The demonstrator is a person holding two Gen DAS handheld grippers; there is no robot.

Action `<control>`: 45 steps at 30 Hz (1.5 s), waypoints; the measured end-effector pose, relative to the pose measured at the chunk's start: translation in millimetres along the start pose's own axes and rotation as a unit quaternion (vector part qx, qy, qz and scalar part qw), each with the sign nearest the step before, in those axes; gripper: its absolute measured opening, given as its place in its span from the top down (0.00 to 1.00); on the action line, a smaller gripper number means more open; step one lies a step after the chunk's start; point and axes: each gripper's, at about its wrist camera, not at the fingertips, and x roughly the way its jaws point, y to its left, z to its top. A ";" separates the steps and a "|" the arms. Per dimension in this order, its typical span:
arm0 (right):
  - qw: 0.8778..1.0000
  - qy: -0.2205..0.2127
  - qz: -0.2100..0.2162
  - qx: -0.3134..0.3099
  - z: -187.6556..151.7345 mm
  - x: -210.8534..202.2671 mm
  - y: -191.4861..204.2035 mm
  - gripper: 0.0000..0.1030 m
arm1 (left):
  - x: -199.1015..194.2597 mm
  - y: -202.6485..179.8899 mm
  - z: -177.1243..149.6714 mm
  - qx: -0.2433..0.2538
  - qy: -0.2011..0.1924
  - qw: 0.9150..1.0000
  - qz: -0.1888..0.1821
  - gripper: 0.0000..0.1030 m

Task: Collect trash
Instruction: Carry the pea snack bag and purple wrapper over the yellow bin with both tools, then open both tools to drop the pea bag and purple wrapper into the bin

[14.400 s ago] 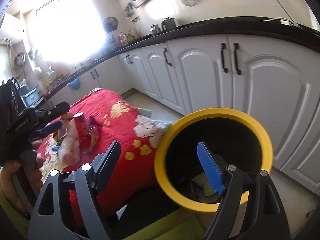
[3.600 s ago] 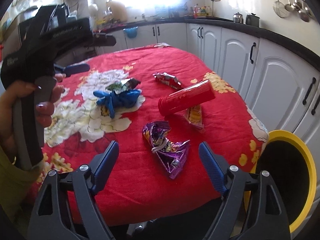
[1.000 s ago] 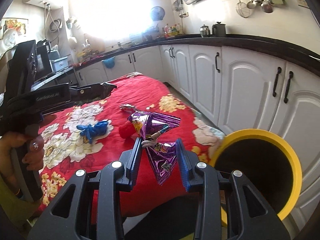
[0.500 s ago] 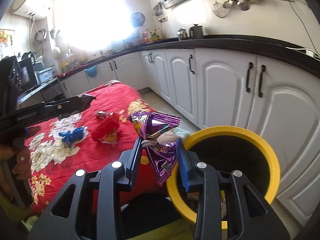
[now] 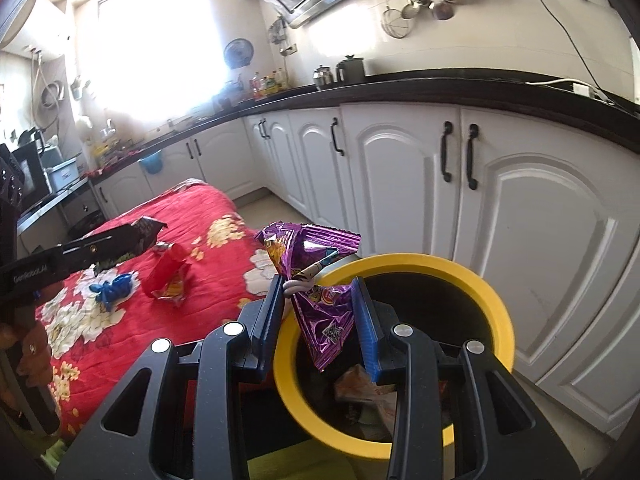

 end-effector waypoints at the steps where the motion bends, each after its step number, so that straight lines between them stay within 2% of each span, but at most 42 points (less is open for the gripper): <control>1: 1.000 0.000 -0.002 0.003 -0.1 -0.2 -3.1 0.68 | 2.9 -4.6 -0.3 0.004 0.001 1.000 -0.004 0.69; 19: 0.998 0.016 -0.035 0.043 -12.1 11.6 -47.5 0.68 | 61.1 -62.0 -11.9 0.050 0.037 0.997 -0.037 0.69; 42: 0.994 0.061 -0.037 0.079 -35.8 37.2 -81.9 0.66 | 134.6 -76.1 -36.1 0.052 0.106 0.991 -0.060 0.69; 45: 0.994 0.062 -0.038 0.086 -37.5 37.4 -84.8 0.65 | 136.9 -76.0 -38.0 0.047 0.108 0.991 -0.063 0.65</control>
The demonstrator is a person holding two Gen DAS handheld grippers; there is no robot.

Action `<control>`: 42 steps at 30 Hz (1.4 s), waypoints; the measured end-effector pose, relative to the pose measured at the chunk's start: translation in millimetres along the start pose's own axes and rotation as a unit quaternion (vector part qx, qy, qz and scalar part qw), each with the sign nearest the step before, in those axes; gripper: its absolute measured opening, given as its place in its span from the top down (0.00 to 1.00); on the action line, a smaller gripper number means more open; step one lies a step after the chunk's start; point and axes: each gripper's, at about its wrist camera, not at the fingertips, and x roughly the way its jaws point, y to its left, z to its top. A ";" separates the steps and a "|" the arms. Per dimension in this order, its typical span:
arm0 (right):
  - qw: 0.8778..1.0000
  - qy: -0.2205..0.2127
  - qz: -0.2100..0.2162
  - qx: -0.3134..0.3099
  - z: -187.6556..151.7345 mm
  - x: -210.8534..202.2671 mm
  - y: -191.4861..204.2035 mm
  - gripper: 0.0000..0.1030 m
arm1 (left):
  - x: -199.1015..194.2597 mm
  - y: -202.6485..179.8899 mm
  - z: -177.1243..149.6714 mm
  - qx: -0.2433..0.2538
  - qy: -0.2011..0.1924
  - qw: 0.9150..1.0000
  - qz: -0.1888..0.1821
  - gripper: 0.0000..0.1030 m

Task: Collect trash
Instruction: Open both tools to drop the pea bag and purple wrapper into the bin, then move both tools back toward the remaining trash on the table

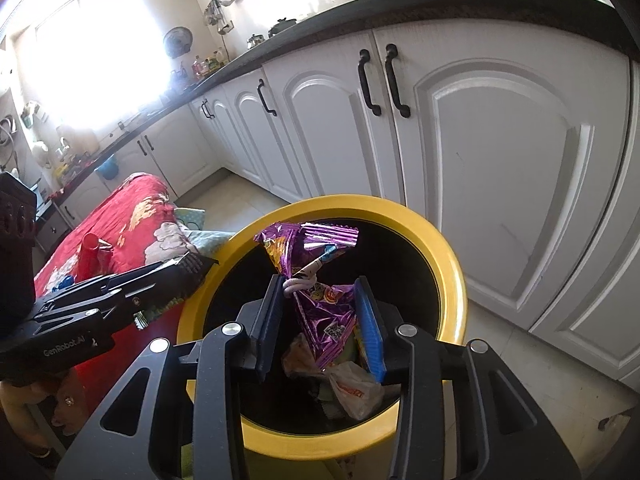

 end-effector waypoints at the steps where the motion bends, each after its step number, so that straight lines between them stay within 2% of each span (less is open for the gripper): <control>1: 1.000 0.000 0.001 0.002 0.0 0.4 -1.5 0.64 | 0.8 0.3 -0.5 0.000 0.001 1.000 0.001 0.55; 2: 1.000 0.000 -0.001 0.004 0.0 0.9 -3.1 0.63 | 1.5 0.7 -0.9 -0.001 0.002 1.000 0.003 0.49; 5: 1.000 -0.002 -0.001 0.008 0.3 0.7 -5.7 0.54 | 2.7 3.9 -2.7 -0.008 0.006 1.000 0.006 0.42; 9: 1.000 -0.004 -0.004 0.015 0.4 -1.3 -8.6 0.49 | -1.5 11.2 -4.1 -0.019 0.005 1.000 0.010 0.30; 11: 1.000 -0.006 -0.005 0.019 0.9 -3.1 -9.7 0.47 | -6.2 14.8 -4.4 -0.024 0.001 1.000 0.014 0.18; 14: 1.000 -0.010 -0.005 0.022 1.8 -6.0 -10.1 0.43 | -15.4 20.8 -4.0 -0.032 -0.006 0.999 0.020 0.12; 22: 0.999 -0.024 0.008 0.023 7.6 -15.9 -0.3 0.38 | -46.0 34.1 -1.1 -0.040 -0.036 0.997 0.054 0.11; 32: 0.999 -0.037 0.032 0.011 14.8 -28.9 23.3 0.33 | -78.1 49.4 2.7 -0.053 -0.065 0.993 0.078 0.11; 42: 0.998 -0.044 0.053 -0.018 18.4 -36.1 58.3 0.31 | -114.1 74.9 2.5 -0.074 -0.101 0.986 0.113 0.11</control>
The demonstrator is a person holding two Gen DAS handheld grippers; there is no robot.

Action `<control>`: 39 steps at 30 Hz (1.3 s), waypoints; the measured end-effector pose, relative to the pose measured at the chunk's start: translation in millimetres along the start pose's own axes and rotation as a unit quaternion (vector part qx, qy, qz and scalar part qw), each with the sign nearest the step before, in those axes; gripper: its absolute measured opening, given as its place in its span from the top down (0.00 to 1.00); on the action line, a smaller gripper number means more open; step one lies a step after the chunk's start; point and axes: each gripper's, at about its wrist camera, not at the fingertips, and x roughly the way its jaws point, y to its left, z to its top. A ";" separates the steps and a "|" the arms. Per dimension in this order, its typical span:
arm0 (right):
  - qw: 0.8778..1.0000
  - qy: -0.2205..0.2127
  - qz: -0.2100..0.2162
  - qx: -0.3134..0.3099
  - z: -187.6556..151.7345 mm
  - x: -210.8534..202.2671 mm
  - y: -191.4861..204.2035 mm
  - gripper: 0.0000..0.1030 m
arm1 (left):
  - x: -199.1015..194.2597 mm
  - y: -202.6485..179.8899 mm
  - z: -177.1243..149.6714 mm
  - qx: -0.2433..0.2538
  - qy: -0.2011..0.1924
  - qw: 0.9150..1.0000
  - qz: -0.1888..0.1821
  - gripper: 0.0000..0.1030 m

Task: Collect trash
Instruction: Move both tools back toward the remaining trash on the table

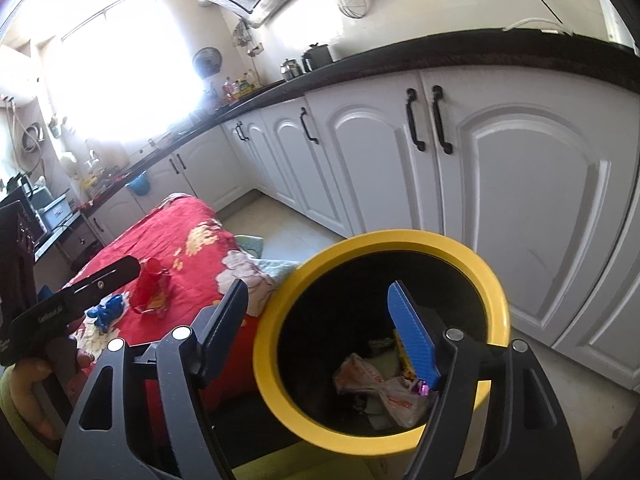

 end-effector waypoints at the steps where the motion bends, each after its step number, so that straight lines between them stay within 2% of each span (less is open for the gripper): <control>1: 1.000 -0.001 0.002 -0.003 0.5 -1.0 3.9 0.31 | -2.7 3.6 0.5 -0.002 -0.003 1.000 0.004 0.11; 19: 0.997 0.001 0.041 -0.058 2.6 0.1 70.0 0.24 | -43.6 59.5 9.8 -0.051 -0.043 0.997 0.045 0.11; 39: 0.991 0.016 0.084 -0.100 -0.6 25.7 143.5 0.22 | -69.2 126.1 6.6 -0.109 -0.052 0.988 0.100 0.11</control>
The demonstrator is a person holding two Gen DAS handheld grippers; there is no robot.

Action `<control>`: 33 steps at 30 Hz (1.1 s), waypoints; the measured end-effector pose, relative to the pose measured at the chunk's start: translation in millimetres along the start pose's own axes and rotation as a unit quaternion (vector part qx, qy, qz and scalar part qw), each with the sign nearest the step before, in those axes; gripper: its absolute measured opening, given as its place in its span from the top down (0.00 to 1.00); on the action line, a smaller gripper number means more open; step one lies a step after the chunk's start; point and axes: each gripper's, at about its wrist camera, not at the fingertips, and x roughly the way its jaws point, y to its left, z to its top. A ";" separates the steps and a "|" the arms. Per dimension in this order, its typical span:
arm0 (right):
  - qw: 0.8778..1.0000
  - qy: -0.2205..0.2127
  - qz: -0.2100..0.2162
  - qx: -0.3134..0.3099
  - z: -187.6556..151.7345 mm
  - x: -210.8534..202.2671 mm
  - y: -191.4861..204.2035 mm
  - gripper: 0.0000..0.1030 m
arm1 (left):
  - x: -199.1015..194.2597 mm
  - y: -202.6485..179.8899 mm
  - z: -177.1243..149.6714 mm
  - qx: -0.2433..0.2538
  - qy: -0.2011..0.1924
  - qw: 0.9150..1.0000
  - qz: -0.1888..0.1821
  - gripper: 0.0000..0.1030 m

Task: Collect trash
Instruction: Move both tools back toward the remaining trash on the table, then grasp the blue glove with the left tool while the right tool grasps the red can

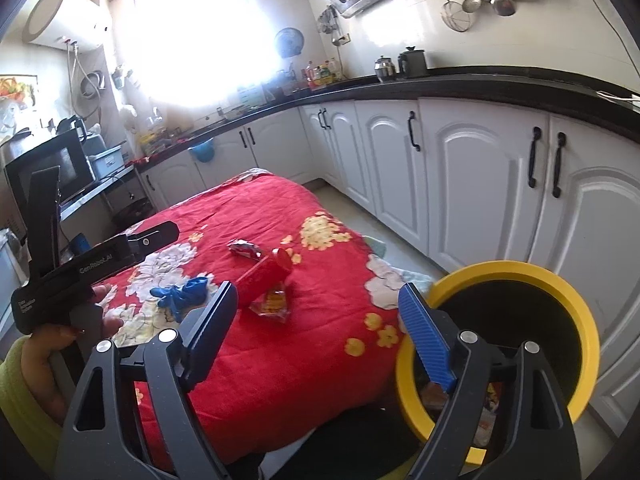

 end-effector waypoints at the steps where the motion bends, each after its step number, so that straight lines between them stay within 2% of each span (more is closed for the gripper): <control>1: 1.000 0.002 0.001 -0.002 0.8 3.6 3.1 0.22 | 0.5 4.3 0.7 -0.004 0.000 1.000 0.003 0.11; 16: 0.999 0.041 0.022 0.002 9.7 68.2 31.1 0.22 | 16.0 68.1 -4.6 -0.069 0.019 0.996 0.046 0.11; 26: 0.995 0.084 0.036 0.039 7.3 113.7 27.8 0.22 | 40.6 92.6 -22.3 -0.118 0.059 0.991 0.027 0.11; 33: 0.991 0.104 0.050 0.067 7.4 136.0 20.1 0.22 | 54.1 96.2 -32.2 -0.129 0.080 0.988 0.010 0.11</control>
